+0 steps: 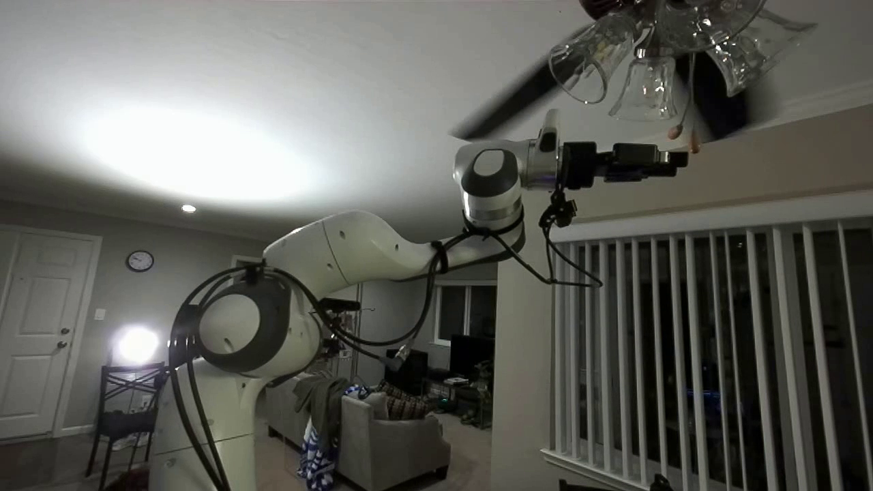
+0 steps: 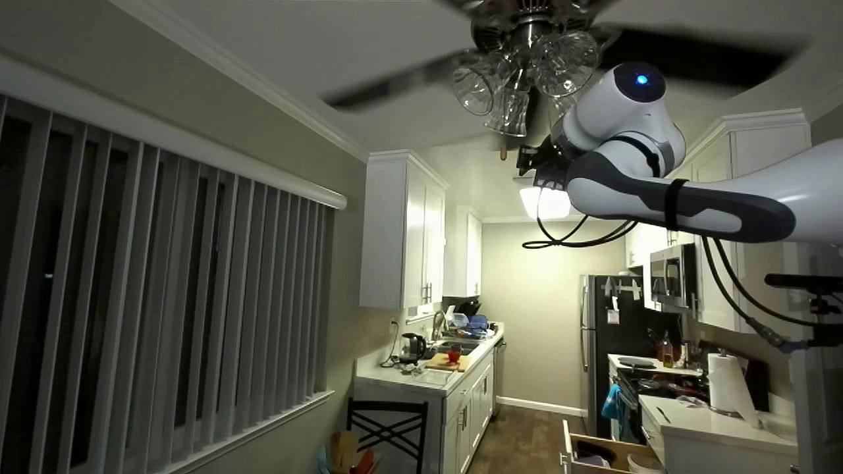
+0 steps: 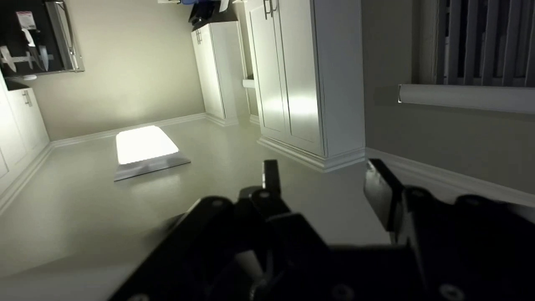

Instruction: Pull the longer cord of the ceiling lamp

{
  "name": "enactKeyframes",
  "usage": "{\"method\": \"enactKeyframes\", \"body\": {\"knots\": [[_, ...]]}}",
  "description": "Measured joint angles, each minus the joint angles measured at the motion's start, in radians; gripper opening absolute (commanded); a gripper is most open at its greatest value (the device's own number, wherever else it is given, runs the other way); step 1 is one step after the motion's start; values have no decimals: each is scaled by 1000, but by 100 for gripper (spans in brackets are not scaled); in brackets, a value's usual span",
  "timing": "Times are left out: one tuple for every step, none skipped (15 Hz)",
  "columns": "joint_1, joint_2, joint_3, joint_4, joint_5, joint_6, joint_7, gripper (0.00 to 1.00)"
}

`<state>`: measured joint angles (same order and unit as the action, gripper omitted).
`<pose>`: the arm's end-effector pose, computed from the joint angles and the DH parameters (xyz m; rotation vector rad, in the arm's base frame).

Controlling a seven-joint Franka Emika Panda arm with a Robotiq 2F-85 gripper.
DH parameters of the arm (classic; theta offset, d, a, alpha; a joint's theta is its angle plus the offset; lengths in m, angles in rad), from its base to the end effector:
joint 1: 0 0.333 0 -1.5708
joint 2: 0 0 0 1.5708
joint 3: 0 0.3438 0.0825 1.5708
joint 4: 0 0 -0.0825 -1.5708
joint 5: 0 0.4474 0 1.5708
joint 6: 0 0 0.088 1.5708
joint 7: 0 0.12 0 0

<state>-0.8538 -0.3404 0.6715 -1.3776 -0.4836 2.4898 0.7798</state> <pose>0.5041 0.0377 1.0097 2.0069 -0.6925 1.9579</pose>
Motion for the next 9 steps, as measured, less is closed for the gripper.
{"method": "enactKeyframes", "body": {"knots": [[22, 3, -15, -1, -3, 0, 1, 93], [46, 7, -32, -2, -5, -1, 2, 98], [73, 10, -51, -4, -6, -2, 2, 100], [102, 14, -73, -7, -6, -7, 2, 100], [135, 17, -97, -12, -6, -13, 2, 100], [169, 21, -123, -20, -7, -17, 2, 100], [205, 24, -152, -29, -7, -19, 2, 100], [242, 28, -183, -39, -7, -21, 2, 100], [281, 32, -215, -50, -8, -22, 2, 100]]}}
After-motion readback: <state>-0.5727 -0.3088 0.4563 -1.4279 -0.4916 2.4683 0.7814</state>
